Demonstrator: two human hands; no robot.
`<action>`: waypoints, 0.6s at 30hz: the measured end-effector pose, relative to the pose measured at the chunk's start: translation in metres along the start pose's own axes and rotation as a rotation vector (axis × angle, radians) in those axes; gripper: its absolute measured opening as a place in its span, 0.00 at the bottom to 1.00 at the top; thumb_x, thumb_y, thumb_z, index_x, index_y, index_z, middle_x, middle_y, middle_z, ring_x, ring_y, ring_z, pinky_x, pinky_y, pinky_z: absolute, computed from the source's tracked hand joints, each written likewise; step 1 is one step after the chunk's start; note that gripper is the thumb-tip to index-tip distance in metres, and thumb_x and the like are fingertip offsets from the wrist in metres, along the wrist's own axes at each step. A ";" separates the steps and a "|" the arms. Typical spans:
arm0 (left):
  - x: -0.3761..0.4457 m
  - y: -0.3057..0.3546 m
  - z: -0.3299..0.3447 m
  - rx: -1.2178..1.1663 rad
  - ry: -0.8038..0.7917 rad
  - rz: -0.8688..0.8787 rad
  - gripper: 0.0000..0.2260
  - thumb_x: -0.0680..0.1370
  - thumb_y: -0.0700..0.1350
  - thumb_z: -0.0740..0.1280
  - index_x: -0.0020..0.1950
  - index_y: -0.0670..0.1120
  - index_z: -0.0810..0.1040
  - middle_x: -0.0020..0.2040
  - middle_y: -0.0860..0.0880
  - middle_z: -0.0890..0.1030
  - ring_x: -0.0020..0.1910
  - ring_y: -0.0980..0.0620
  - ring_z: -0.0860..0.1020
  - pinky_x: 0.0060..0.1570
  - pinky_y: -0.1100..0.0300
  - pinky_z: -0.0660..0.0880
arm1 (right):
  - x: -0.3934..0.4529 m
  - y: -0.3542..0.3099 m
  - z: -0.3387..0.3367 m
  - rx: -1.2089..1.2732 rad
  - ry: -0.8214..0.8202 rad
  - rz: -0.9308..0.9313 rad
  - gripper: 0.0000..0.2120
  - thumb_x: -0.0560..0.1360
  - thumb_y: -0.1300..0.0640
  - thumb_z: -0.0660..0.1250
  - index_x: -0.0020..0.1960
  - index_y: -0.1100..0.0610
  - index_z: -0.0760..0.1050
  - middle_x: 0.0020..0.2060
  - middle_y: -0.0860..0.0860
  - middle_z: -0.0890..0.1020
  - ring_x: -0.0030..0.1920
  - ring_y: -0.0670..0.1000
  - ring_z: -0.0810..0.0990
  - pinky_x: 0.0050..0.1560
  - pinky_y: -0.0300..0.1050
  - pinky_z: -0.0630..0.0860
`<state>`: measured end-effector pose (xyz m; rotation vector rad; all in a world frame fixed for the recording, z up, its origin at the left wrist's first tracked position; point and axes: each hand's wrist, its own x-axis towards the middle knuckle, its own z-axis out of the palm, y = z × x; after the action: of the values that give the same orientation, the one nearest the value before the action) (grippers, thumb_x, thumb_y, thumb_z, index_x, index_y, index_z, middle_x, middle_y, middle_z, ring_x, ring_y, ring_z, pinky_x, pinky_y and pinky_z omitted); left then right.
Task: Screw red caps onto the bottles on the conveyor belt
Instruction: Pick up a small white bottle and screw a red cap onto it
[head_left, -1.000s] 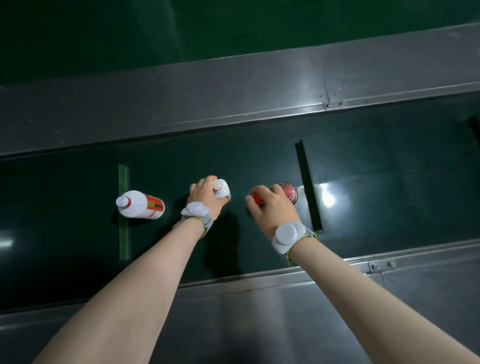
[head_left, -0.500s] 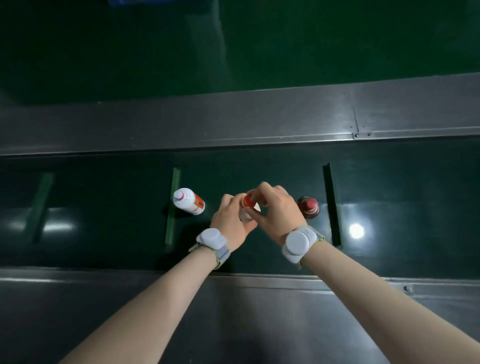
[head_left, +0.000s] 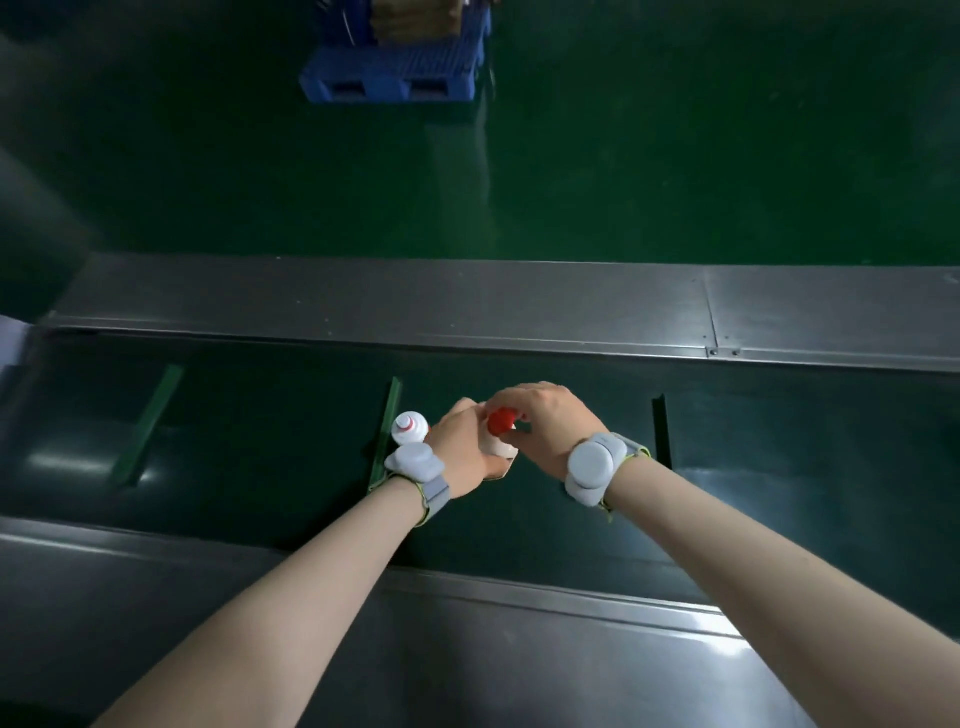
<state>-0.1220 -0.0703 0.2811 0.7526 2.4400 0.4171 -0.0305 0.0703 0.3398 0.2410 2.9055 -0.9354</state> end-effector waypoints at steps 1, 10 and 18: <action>-0.001 0.000 -0.005 0.021 -0.008 -0.002 0.17 0.71 0.53 0.78 0.58 0.53 0.80 0.54 0.55 0.77 0.45 0.49 0.83 0.43 0.55 0.78 | 0.001 -0.005 -0.004 -0.009 -0.030 0.005 0.13 0.81 0.59 0.70 0.65 0.51 0.81 0.58 0.50 0.85 0.60 0.53 0.80 0.62 0.51 0.78; -0.013 -0.002 -0.032 0.093 -0.049 0.068 0.09 0.72 0.51 0.75 0.50 0.57 0.80 0.53 0.55 0.77 0.46 0.48 0.82 0.45 0.54 0.78 | 0.000 -0.030 -0.020 -0.211 -0.130 0.051 0.14 0.82 0.46 0.65 0.60 0.55 0.80 0.53 0.53 0.83 0.54 0.56 0.82 0.54 0.53 0.81; -0.019 0.006 -0.035 0.009 0.012 0.119 0.19 0.68 0.58 0.79 0.55 0.57 0.77 0.54 0.57 0.77 0.50 0.50 0.81 0.47 0.53 0.79 | 0.005 -0.017 -0.008 -0.446 0.093 0.148 0.31 0.82 0.33 0.49 0.32 0.53 0.67 0.30 0.48 0.74 0.37 0.56 0.74 0.36 0.47 0.68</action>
<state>-0.1266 -0.0814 0.3194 0.9049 2.4176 0.4582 -0.0388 0.0621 0.3557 0.4641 3.0266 -0.2479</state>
